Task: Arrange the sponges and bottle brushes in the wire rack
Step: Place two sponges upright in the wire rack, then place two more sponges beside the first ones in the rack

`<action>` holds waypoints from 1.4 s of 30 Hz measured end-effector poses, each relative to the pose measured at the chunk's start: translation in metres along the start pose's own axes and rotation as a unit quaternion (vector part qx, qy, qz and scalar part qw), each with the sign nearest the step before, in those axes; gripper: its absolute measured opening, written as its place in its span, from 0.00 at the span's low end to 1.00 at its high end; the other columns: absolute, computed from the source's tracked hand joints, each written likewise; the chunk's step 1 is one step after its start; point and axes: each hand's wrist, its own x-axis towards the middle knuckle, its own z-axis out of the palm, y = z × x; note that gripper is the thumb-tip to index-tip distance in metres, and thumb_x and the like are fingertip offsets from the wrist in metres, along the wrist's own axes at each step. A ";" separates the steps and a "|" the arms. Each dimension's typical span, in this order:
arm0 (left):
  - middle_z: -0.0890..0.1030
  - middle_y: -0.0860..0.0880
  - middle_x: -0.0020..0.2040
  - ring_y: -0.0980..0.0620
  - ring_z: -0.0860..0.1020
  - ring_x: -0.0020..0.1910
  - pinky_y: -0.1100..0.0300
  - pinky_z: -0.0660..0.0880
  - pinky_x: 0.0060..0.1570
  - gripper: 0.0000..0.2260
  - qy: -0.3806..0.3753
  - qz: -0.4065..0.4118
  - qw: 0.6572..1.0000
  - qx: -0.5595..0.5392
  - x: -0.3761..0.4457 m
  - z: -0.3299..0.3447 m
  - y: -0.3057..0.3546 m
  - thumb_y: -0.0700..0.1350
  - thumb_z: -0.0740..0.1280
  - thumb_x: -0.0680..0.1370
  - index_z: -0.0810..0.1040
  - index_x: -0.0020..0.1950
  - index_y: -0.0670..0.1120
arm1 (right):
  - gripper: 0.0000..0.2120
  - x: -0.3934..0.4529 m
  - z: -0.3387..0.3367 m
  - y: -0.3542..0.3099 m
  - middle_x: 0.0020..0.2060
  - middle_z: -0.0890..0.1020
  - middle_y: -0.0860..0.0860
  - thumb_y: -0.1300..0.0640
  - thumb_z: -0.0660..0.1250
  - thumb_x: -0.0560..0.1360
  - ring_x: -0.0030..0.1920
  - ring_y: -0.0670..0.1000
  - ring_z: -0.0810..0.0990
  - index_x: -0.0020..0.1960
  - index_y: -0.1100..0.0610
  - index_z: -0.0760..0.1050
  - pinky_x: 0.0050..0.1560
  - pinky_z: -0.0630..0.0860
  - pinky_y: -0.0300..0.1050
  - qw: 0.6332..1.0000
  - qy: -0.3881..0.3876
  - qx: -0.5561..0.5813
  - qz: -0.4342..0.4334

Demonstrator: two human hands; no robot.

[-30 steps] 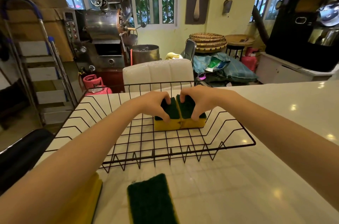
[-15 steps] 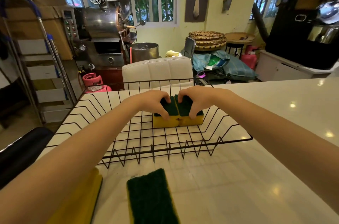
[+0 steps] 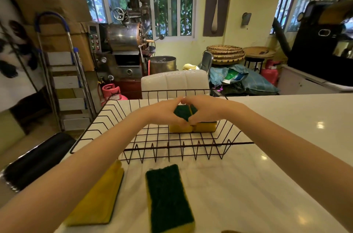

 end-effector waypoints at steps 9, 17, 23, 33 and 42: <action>0.57 0.62 0.70 0.66 0.56 0.65 0.67 0.54 0.63 0.39 0.092 0.019 0.995 -0.024 -0.117 0.008 0.004 0.53 0.69 0.70 0.47 0.72 0.58 | 0.36 -0.072 0.018 -0.064 0.72 0.63 0.46 0.52 0.69 0.71 0.69 0.45 0.62 0.73 0.49 0.54 0.61 0.58 0.35 0.988 0.038 0.089 -0.123; 0.52 0.78 0.61 0.84 0.51 0.58 0.83 0.53 0.57 0.36 0.123 0.020 0.990 -0.069 -0.183 0.044 -0.013 0.56 0.70 0.67 0.47 0.61 0.73 | 0.37 -0.115 0.061 -0.086 0.69 0.54 0.34 0.48 0.70 0.69 0.71 0.35 0.46 0.72 0.43 0.54 0.70 0.48 0.38 0.966 0.048 0.111 -0.227; 0.58 0.64 0.71 0.68 0.56 0.69 0.67 0.53 0.65 0.29 0.104 -0.027 0.991 -0.076 -0.202 0.061 -0.028 0.57 0.68 0.67 0.63 0.66 0.64 | 0.36 -0.122 0.086 -0.082 0.73 0.57 0.42 0.42 0.68 0.68 0.68 0.33 0.48 0.71 0.43 0.55 0.66 0.48 0.32 0.972 -0.013 0.010 -0.232; 0.63 0.55 0.73 0.56 0.59 0.72 0.57 0.55 0.69 0.25 0.180 -0.098 0.979 0.016 -0.203 0.072 -0.049 0.57 0.70 0.67 0.71 0.63 0.57 | 0.40 -0.113 0.094 -0.078 0.75 0.50 0.43 0.37 0.66 0.67 0.74 0.48 0.47 0.72 0.41 0.48 0.73 0.46 0.50 0.975 -0.056 -0.112 -0.182; 0.59 0.55 0.73 0.53 0.56 0.72 0.51 0.56 0.70 0.36 0.179 -0.159 0.967 0.083 -0.215 0.068 -0.066 0.56 0.74 0.62 0.62 0.67 0.61 | 0.36 -0.111 0.098 -0.076 0.74 0.52 0.42 0.40 0.67 0.68 0.72 0.46 0.50 0.70 0.38 0.52 0.70 0.62 0.48 0.978 -0.059 -0.072 -0.186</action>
